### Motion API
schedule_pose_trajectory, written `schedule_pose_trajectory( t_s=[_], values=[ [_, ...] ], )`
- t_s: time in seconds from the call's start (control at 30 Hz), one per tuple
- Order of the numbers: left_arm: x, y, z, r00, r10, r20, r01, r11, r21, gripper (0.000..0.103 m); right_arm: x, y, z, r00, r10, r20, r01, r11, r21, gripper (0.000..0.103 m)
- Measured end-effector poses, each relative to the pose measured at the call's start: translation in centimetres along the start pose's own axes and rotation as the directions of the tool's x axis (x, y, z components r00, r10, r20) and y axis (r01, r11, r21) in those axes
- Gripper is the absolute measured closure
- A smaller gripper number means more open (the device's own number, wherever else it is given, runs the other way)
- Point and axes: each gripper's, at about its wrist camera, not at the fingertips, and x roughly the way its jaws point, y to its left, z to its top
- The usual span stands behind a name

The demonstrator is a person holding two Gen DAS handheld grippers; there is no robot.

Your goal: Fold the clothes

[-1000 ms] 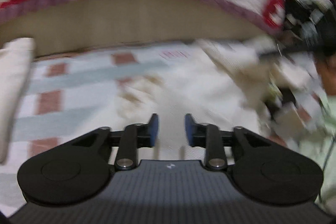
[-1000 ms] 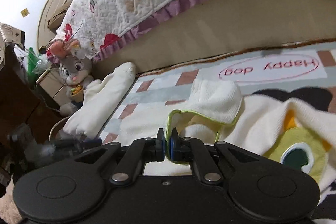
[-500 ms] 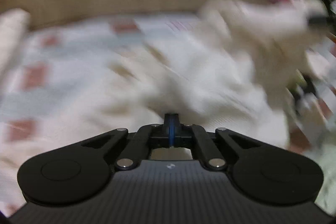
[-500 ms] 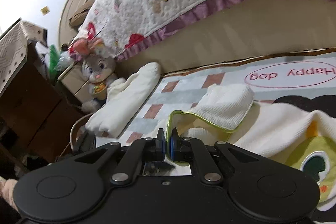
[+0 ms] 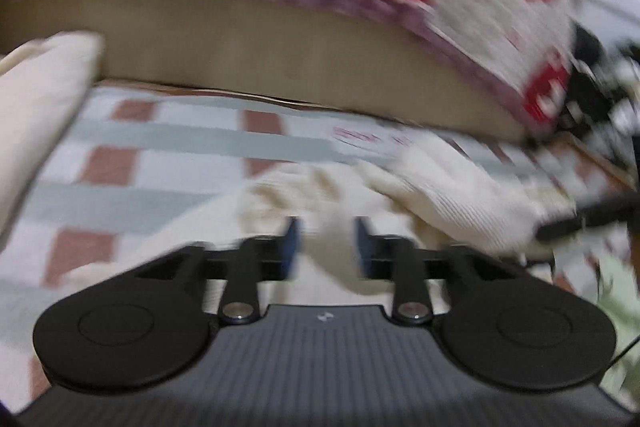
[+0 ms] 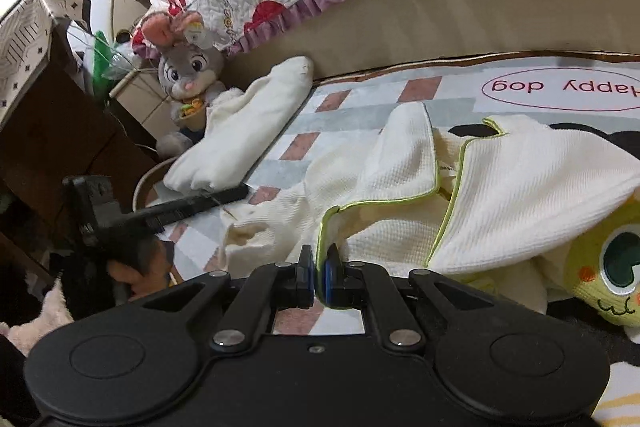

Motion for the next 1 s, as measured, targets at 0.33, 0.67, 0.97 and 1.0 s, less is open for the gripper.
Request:
schedule_pose_trajectory(
  t_s=[0.33, 0.67, 0.97, 1.0],
  values=[
    [9.7, -2.6, -1.2, 0.967, 0.066, -0.247, -0.044, 0.994, 0.096, 0.094, -2.4, -0.9, 2.6, 0.996, -0.007, 0.089, 0.006, 1.000, 0.010, 0.095],
    [-2.5, -1.1, 1.3, 0.959, 0.277, 0.056, -0.281, 0.955, 0.096, 0.097, -0.7, -0.1, 0.9, 0.996, -0.086, -0.028, 0.082, 0.990, -0.112, 0.095],
    [-4.4, 4.0, 1.5, 0.869, 0.476, 0.134, -0.476, 0.879, -0.034, 0.100, 3.2, 1.3, -0.6, 0.963, -0.087, -0.255, 0.050, 0.988, -0.149, 0.091],
    [-4.7, 4.0, 1.6, 0.857, 0.492, 0.151, -0.494, 0.869, -0.033, 0.100, 2.6, 1.4, -0.1, 0.970, -0.092, -0.226, 0.060, 0.987, -0.146, 0.091]
  ],
)
